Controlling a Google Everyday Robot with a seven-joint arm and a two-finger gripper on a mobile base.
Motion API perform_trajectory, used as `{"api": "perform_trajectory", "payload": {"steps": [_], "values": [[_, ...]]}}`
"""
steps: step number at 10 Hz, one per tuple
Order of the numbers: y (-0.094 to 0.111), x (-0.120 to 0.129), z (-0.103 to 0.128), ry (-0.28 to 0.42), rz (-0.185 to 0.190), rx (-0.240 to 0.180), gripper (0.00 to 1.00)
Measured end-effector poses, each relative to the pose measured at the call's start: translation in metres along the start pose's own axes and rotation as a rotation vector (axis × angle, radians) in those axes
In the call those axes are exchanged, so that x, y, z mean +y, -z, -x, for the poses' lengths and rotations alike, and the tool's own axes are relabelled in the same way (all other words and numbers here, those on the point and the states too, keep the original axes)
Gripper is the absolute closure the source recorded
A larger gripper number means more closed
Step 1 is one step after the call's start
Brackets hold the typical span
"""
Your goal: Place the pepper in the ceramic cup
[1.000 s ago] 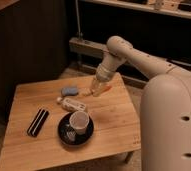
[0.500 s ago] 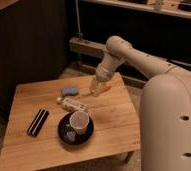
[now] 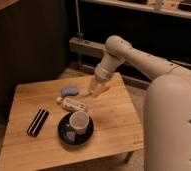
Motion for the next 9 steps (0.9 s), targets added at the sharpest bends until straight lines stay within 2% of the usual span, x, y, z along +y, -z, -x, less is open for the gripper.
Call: {"api": "perform_trajectory", "payload": {"steps": [3,4,5,7,8,9], "values": [[-0.012,0.034,0.044,0.039,-0.003,-0.018,0.96],[-0.017,0.045,0.057,0.048,-0.007,-0.040,0.96],[-0.020,0.050,0.066,0.065,-0.010,-0.088,0.96],[-0.018,0.050,0.078,0.105,-0.014,-0.210,0.96],[-0.019,0.049,0.088,0.132,-0.006,-0.256,0.96],[-0.019,0.048,0.095,0.149,0.002,-0.284,0.96]]}}
